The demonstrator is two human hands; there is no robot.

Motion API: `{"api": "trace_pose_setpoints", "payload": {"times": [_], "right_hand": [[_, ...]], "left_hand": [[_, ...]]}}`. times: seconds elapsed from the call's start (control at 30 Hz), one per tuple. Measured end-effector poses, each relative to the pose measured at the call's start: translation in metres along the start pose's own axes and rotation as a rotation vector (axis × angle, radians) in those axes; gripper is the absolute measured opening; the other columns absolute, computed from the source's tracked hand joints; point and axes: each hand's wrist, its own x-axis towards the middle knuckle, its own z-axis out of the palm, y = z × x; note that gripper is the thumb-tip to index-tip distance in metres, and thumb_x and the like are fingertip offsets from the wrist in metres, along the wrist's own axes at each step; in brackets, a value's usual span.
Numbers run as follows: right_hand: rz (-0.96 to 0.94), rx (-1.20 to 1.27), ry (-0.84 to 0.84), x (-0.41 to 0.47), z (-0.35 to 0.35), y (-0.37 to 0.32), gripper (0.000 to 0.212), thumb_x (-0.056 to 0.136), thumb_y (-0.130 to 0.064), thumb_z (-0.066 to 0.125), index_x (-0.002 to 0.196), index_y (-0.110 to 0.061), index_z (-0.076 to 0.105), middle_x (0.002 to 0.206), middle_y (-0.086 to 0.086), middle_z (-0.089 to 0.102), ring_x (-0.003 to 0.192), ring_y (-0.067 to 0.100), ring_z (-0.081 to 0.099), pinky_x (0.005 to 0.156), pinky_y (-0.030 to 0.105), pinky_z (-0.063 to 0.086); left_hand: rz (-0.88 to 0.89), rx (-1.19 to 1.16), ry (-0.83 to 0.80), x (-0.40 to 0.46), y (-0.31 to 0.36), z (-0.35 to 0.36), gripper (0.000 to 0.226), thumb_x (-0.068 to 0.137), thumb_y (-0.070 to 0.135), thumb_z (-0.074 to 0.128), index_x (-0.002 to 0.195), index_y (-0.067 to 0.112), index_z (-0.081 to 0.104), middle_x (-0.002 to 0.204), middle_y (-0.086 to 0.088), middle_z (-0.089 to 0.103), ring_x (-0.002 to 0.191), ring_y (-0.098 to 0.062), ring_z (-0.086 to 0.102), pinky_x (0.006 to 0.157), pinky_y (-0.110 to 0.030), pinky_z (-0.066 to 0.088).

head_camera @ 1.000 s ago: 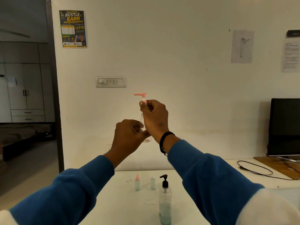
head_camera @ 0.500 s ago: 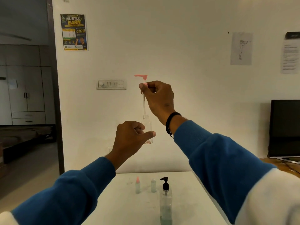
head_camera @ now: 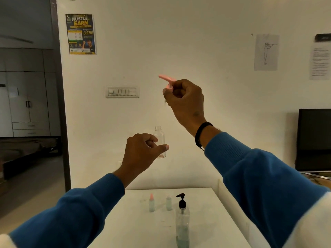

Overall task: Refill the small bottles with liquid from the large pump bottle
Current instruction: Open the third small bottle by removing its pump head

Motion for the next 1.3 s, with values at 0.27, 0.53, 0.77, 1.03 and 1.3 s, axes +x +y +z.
{"api": "trace_pose_setpoints", "payload": {"times": [0.27, 0.53, 0.77, 1.03, 1.3], "right_hand": [[-0.084, -0.040, -0.136, -0.039, -0.006, 0.030, 0.020, 0.093, -0.011, 0.073, 0.113, -0.013, 0.073, 0.104, -0.006, 0.075, 0.084, 0.003, 0.071, 0.071, 0.009, 0.055], [-0.099, -0.062, -0.210, -0.088, 0.008, 0.087, 0.022, 0.089, -0.003, 0.076, 0.111, -0.008, 0.074, 0.109, 0.001, 0.072, 0.098, 0.012, 0.071, 0.085, 0.020, 0.059], [-0.034, -0.128, -0.333, -0.147, 0.033, 0.156, 0.026, 0.085, 0.009, 0.073, 0.108, -0.004, 0.070, 0.111, 0.006, 0.063, 0.095, 0.016, 0.068, 0.086, 0.015, 0.057], [0.115, -0.216, -0.526, -0.236, 0.068, 0.237, 0.022, 0.084, 0.009, 0.072, 0.097, -0.007, 0.068, 0.107, 0.003, 0.062, 0.094, 0.017, 0.065, 0.087, 0.028, 0.060], [0.275, -0.343, -0.804, -0.347, 0.097, 0.321, 0.019, 0.085, 0.000, 0.074, 0.095, -0.015, 0.071, 0.108, -0.007, 0.062, 0.088, 0.008, 0.059, 0.082, 0.031, 0.056]], "left_hand": [[-0.017, 0.016, 0.010, -0.012, -0.027, -0.004, 0.030, 0.073, 0.040, 0.089, 0.090, 0.019, 0.075, 0.067, 0.010, 0.071, 0.068, -0.004, 0.069, 0.068, -0.007, 0.044], [-0.150, -0.049, -0.013, -0.041, -0.079, 0.003, 0.031, 0.074, 0.031, 0.090, 0.098, 0.020, 0.074, 0.078, 0.005, 0.072, 0.072, -0.012, 0.072, 0.066, -0.011, 0.050], [-0.271, -0.048, -0.024, -0.070, -0.135, 0.023, 0.035, 0.074, 0.021, 0.091, 0.103, 0.015, 0.074, 0.088, 0.004, 0.072, 0.078, -0.012, 0.070, 0.065, -0.002, 0.046], [-0.407, -0.032, -0.120, -0.123, -0.221, 0.055, 0.039, 0.072, 0.019, 0.092, 0.107, 0.014, 0.074, 0.091, 0.008, 0.072, 0.085, -0.002, 0.068, 0.070, -0.001, 0.044], [-0.579, 0.076, -0.232, -0.186, -0.316, 0.079, 0.039, 0.076, 0.010, 0.088, 0.112, 0.011, 0.072, 0.101, 0.005, 0.069, 0.089, -0.009, 0.066, 0.073, 0.000, 0.042]]}}
